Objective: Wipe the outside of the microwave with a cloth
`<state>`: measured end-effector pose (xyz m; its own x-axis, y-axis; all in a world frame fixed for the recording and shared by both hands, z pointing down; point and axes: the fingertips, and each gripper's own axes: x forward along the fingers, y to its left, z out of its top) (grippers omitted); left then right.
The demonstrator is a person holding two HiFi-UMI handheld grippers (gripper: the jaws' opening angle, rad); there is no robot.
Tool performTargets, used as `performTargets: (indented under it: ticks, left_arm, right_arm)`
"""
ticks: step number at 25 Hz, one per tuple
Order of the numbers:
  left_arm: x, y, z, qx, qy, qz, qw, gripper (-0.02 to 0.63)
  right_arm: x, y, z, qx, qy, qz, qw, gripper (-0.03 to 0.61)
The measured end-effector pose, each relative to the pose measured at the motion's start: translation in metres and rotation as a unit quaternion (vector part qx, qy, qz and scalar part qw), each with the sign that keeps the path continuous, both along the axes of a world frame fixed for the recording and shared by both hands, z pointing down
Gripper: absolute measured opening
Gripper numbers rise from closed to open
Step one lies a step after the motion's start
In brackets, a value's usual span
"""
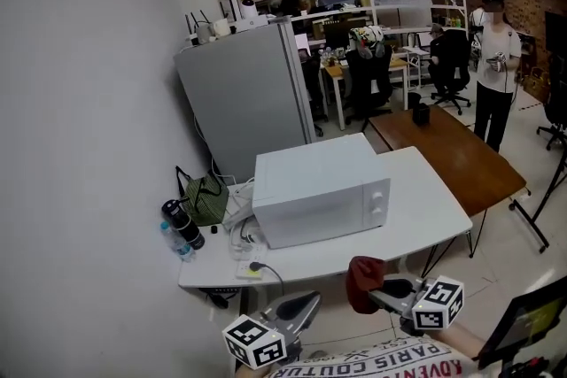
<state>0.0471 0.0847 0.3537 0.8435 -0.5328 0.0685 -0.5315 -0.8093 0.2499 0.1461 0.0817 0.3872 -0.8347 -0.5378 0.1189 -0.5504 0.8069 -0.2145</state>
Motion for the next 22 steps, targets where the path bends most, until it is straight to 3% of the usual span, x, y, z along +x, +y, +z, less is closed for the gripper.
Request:
performTargets:
  ticks: [8,22]
  left_arm:
    - [-0.002,0.022,-0.019,0.024,-0.005,-0.013,0.9996,0.006]
    - [0.005,0.029,-0.012,0.016,-0.015,-0.025,0.9994,0.006]
  right_arm:
    - [-0.001,0.022,-0.018,0.022,0.003,-0.006,1.000,0.041]
    - [0.011,0.025,-0.011,0.018,0.006,-0.006,1.000,0.041]
